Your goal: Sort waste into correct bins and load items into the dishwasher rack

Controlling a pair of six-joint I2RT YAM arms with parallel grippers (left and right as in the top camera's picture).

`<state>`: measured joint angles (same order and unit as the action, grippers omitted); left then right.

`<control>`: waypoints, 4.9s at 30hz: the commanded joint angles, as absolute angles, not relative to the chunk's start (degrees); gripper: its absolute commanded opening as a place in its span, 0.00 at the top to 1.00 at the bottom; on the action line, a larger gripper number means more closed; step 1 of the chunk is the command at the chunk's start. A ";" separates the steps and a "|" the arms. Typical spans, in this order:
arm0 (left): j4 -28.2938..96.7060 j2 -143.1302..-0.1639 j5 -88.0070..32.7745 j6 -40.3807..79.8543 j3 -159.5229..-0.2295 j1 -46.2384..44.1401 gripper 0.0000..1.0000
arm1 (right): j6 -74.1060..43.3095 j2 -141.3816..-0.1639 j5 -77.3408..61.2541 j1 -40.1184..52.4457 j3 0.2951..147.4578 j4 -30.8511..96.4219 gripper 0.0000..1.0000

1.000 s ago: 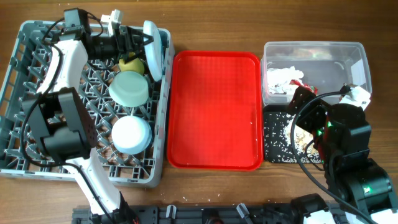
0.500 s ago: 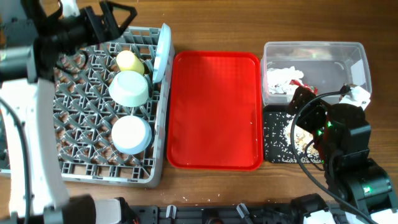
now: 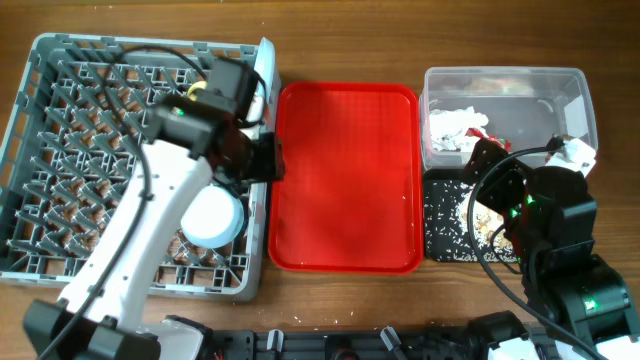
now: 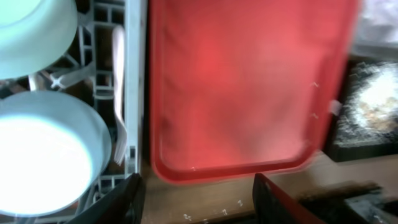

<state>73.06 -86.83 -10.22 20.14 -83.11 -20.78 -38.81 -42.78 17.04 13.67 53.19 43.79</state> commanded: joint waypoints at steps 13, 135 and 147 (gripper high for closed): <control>49.10 -87.11 -0.71 24.64 -59.88 -21.98 0.75 | -39.16 -42.54 17.96 13.54 53.93 43.77 0.00; 45.87 -78.54 10.50 21.69 -69.76 -22.02 0.00 | -7.66 -0.21 -3.07 3.31 0.32 -0.08 0.00; 45.87 -78.54 10.50 21.69 -69.76 -22.02 0.00 | -7.66 -0.21 -3.07 3.31 0.32 -0.08 0.00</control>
<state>46.02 -78.63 9.63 20.75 -69.45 -22.13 -6.87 -0.73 -3.79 3.53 0.36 0.05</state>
